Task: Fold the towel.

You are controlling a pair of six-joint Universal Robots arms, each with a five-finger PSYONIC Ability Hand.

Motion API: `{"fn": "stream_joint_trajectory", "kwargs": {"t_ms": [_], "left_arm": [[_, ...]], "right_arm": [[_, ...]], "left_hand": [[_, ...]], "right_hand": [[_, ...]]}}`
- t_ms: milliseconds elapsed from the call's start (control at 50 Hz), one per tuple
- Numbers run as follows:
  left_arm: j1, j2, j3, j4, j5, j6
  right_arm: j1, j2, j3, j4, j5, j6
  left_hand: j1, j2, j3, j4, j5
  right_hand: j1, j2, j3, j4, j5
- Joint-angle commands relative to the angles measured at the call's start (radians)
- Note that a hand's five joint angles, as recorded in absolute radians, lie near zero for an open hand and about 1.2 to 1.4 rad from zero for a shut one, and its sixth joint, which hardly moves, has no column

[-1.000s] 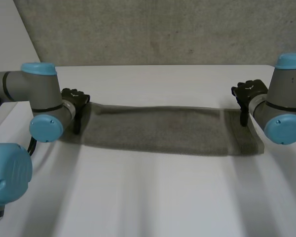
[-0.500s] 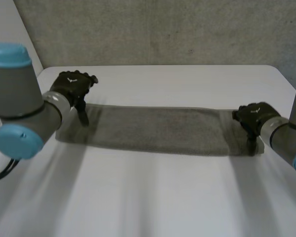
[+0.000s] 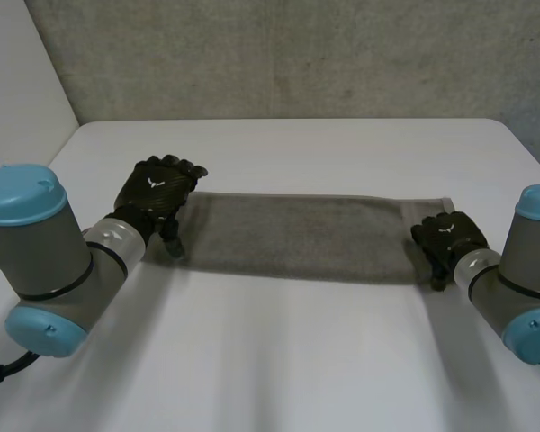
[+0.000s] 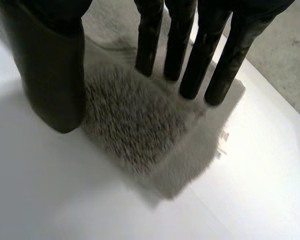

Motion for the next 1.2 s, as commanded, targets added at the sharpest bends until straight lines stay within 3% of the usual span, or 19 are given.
{"fn": "stream_joint_trajectory", "kwargs": {"t_ms": [20,40,60,180,300,420,460,480,520,540,580,640,680,820,980,1040,1080,1160,1200], "left_arm": [[0.0,0.002,0.0,-0.004,-0.001,0.0],[0.0,0.002,0.0,-0.004,-0.001,0.0],[0.0,0.002,0.0,-0.004,-0.001,-0.001],[0.005,0.002,-0.008,-0.004,-0.002,-0.001],[0.005,0.01,-0.013,-0.004,-0.002,-0.001],[0.002,0.015,-0.013,-0.004,-0.004,-0.003],[0.002,0.016,-0.013,-0.004,-0.008,-0.003],[0.002,0.016,-0.013,-0.004,-0.008,-0.003],[0.002,0.018,-0.013,-0.004,-0.01,-0.003],[0.002,0.018,-0.013,-0.004,-0.01,-0.003],[0.003,0.018,-0.013,-0.004,-0.011,-0.003],[0.003,0.018,-0.013,-0.004,-0.013,-0.003],[0.005,0.018,-0.013,-0.004,-0.013,-0.003],[0.0,0.018,-0.013,-0.004,-0.013,-0.003],[-0.004,0.016,-0.014,-0.005,-0.013,-0.003],[-0.004,0.016,-0.014,-0.004,-0.013,-0.003],[-0.004,0.016,-0.013,-0.004,-0.013,-0.001],[-0.004,0.016,-0.013,-0.004,-0.013,-0.003],[-0.004,0.016,-0.014,-0.004,-0.013,-0.001]], "right_arm": [[-0.061,0.021,-0.02,0.008,0.015,-0.052],[-0.061,0.021,-0.02,0.008,0.015,-0.052],[-0.078,0.019,-0.023,0.008,0.03,-0.065],[-0.165,-0.046,-0.04,0.005,0.157,-0.145],[-0.279,-0.143,-0.092,0.002,0.144,-0.222],[-0.256,-0.154,-0.184,0.013,0.144,-0.233],[-0.134,-0.151,-0.236,0.013,0.136,-0.234],[-0.133,-0.151,-0.236,0.013,0.136,-0.234],[0.012,-0.143,-0.276,0.008,0.115,-0.236],[0.012,-0.143,-0.276,0.008,0.115,-0.236],[0.153,-0.117,-0.296,-0.001,0.095,-0.24],[0.221,-0.088,-0.302,-0.003,0.081,-0.242],[0.348,-0.015,-0.312,-0.003,0.026,-0.251],[0.499,0.108,-0.344,-0.013,-0.023,-0.343],[0.531,0.141,-0.356,-0.059,-0.016,-0.325],[0.523,0.125,-0.348,-0.07,-0.013,-0.3],[0.514,0.064,-0.329,-0.067,0.012,-0.241],[0.491,-0.008,-0.278,-0.056,0.052,-0.173],[0.407,-0.089,-0.191,-0.033,0.079,-0.101]], "left_hand": [[-0.086,-0.073,-0.059,-0.079,-0.216],[-0.086,-0.073,-0.059,-0.079,-0.216],[-0.086,-0.073,-0.059,-0.079,-0.216],[-0.086,-0.073,-0.059,-0.079,-0.216],[-0.086,-0.073,-0.059,-0.079,-0.216],[-0.089,-0.076,-0.062,-0.082,-0.219],[-0.089,-0.076,-0.062,-0.082,-0.219],[-0.089,-0.076,-0.062,-0.082,-0.219],[-0.089,-0.076,-0.062,-0.082,-0.219],[-0.089,-0.076,-0.062,-0.082,-0.219],[-0.089,-0.076,-0.062,-0.082,-0.219],[-0.089,-0.076,-0.062,-0.082,-0.219],[-0.089,-0.076,-0.062,-0.082,-0.219],[-0.089,-0.076,-0.062,-0.082,-0.219],[-0.092,-0.079,-0.065,-0.085,-0.222],[-0.092,-0.079,-0.065,-0.085,-0.222],[-0.092,-0.079,-0.065,-0.085,-0.222],[-0.092,-0.079,-0.065,-0.085,-0.222],[-0.092,-0.079,-0.065,-0.085,-0.222]], "right_hand": [[0.645,0.637,0.635,0.636,0.638],[0.647,0.639,0.637,0.637,0.639],[0.872,0.865,0.863,0.863,0.865],[0.875,0.867,0.865,0.865,0.867],[0.875,0.867,0.865,0.865,0.867],[0.875,0.867,0.865,0.865,0.867],[0.875,0.867,0.865,0.865,0.867],[0.875,0.867,0.865,0.865,0.867],[0.875,0.867,0.865,0.865,0.867],[0.875,0.867,0.865,0.865,0.867],[0.875,0.867,0.865,0.865,0.867],[0.875,0.867,0.865,0.865,0.867],[0.875,0.867,0.865,0.865,0.867],[0.875,0.867,0.865,0.865,0.867],[0.093,0.085,0.083,0.084,0.086],[0.01,0.002,0.0,0.0,0.002],[-0.34,-0.348,-0.35,-0.35,-0.348],[-0.347,-0.355,-0.357,-0.356,-0.354],[-0.347,-0.355,-0.357,-0.356,-0.354]]}}
